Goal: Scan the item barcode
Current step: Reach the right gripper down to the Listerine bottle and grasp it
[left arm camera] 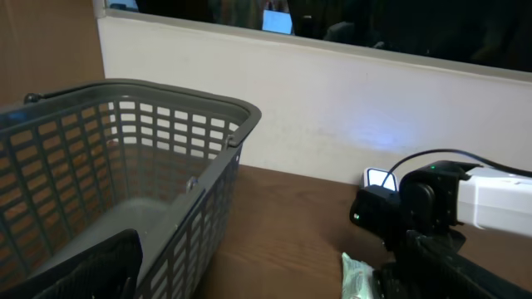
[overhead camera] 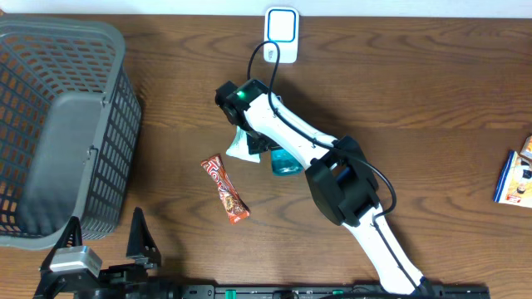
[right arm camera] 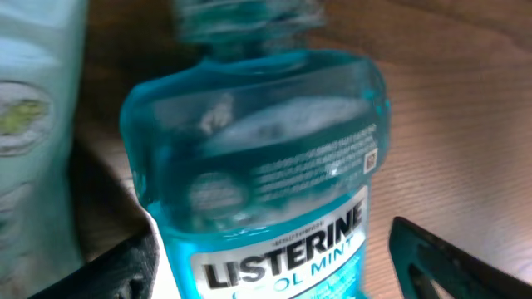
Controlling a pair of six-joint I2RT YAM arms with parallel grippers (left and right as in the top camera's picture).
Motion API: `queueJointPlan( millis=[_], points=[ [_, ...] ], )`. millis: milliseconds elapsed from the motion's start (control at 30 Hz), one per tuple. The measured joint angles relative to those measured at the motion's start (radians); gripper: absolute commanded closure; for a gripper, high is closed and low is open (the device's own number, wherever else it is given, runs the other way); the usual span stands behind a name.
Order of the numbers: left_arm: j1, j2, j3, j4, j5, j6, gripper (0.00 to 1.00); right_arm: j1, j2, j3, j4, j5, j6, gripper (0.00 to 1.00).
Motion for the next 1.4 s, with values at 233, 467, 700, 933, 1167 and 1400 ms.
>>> queueJointPlan(
  millis=[233,467,700,933,1167,1400],
  points=[
    [0.000,0.000,-0.002,0.000,0.000,0.000,0.02,-0.001,-0.040,-0.107,0.047,0.041,-0.016,0.66],
    [0.000,0.000,-0.003,0.000,0.000,0.000,0.02,-0.019,-0.049,-0.156,0.034,0.084,-0.072,0.85],
    [0.000,0.000,-0.003,0.000,0.000,0.000,0.02,-0.057,-0.061,-0.145,0.040,-0.048,-0.267,0.96],
    [0.000,0.000,-0.003,0.000,0.000,0.000,0.02,-0.136,-0.069,-0.131,0.058,-0.302,-0.549,0.91],
    [0.000,0.000,-0.003,0.000,0.000,0.000,0.02,-0.195,-0.062,-0.129,0.072,-0.426,-0.649,0.43],
    [0.000,0.000,-0.004,0.000,0.000,0.000,0.02,-0.211,-0.055,-0.116,0.045,-0.455,-0.658,0.44]
  ],
)
